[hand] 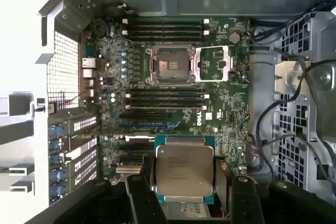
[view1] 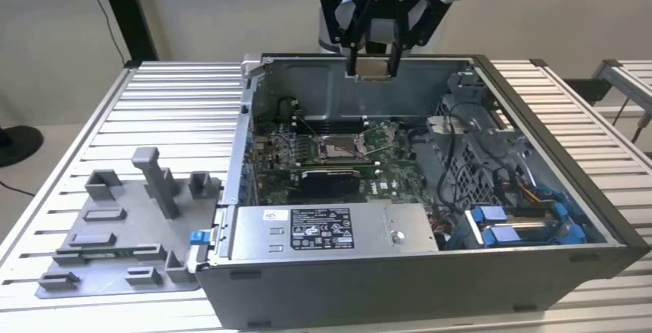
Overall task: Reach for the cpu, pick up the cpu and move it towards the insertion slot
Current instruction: 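Pick up the cpu and move it towards the insertion slot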
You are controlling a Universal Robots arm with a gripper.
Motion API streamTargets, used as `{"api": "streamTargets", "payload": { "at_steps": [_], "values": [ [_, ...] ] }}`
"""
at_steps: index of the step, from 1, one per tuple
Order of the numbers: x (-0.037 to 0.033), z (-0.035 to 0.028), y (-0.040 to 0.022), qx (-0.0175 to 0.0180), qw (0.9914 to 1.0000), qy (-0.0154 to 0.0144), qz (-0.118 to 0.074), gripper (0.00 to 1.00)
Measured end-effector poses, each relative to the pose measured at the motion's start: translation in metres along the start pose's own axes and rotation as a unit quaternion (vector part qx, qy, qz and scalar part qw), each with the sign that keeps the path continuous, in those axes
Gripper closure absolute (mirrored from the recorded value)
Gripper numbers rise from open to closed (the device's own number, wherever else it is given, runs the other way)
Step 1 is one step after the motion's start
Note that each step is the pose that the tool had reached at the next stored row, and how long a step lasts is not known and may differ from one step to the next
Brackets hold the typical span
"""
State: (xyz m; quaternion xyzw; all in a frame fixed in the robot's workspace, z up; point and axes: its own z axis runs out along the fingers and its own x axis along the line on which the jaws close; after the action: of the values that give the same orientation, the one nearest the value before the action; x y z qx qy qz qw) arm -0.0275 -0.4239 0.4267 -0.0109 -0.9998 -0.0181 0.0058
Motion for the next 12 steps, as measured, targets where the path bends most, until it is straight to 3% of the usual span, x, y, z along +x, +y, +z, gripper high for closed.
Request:
{"api": "streamTargets", "payload": {
  "at_steps": [12],
  "values": [
    [-0.0032,0.0010,0.0302,0.0000,1.00000,0.0000,0.000,1.00]
  ]
}}
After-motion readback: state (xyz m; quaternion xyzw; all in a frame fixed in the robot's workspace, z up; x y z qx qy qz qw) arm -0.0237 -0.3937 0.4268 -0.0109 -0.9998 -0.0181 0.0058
